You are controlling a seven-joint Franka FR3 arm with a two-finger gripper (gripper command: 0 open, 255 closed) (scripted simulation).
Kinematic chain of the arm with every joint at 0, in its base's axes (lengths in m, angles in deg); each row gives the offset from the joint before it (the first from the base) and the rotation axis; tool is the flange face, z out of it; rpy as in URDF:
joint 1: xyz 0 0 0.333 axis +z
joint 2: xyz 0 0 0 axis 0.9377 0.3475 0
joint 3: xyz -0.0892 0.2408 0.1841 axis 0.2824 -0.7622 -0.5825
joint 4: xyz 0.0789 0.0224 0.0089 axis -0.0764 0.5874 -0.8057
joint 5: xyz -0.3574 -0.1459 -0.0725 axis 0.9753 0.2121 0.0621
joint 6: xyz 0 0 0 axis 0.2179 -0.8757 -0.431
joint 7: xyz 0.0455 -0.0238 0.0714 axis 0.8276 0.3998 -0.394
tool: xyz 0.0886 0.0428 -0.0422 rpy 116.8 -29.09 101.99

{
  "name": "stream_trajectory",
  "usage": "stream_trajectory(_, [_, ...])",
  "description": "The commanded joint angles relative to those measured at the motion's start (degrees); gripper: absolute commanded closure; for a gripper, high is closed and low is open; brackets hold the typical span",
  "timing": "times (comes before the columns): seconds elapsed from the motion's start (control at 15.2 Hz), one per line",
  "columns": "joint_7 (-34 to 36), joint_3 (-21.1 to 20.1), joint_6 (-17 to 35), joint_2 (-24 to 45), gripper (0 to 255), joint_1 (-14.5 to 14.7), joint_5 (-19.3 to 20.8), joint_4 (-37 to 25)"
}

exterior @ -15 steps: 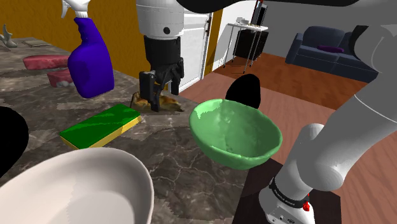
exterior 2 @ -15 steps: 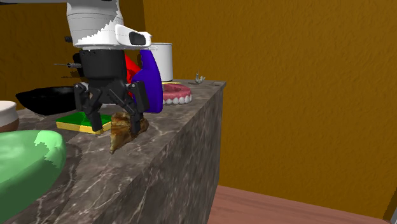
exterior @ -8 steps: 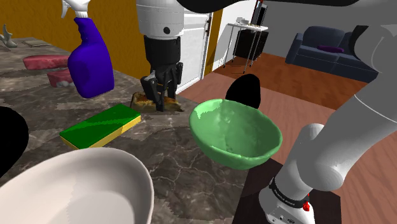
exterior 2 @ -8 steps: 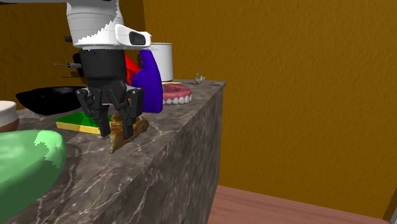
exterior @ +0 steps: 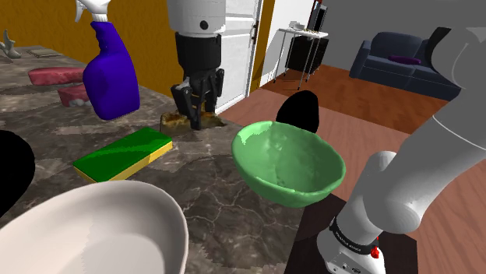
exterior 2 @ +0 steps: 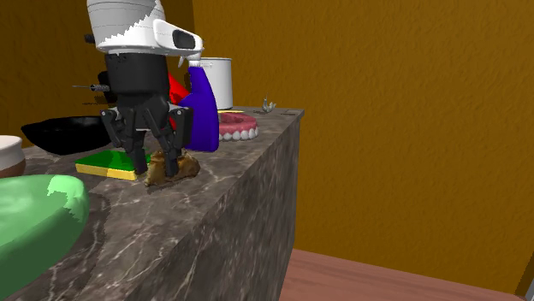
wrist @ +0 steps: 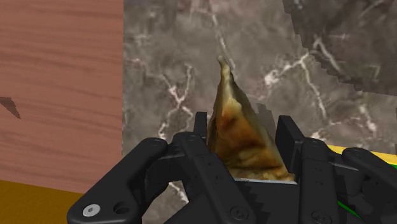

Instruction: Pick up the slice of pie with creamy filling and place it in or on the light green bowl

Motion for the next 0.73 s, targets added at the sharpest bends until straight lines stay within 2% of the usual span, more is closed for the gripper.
stream_trajectory(0.0, [0.1,0.0,-1.6,0.3,255,0.0,0.1,-1.9])
stream_trajectory(0.66, [1.0,-0.5,-9.9,3.5,255,-0.1,1.3,-13.1])
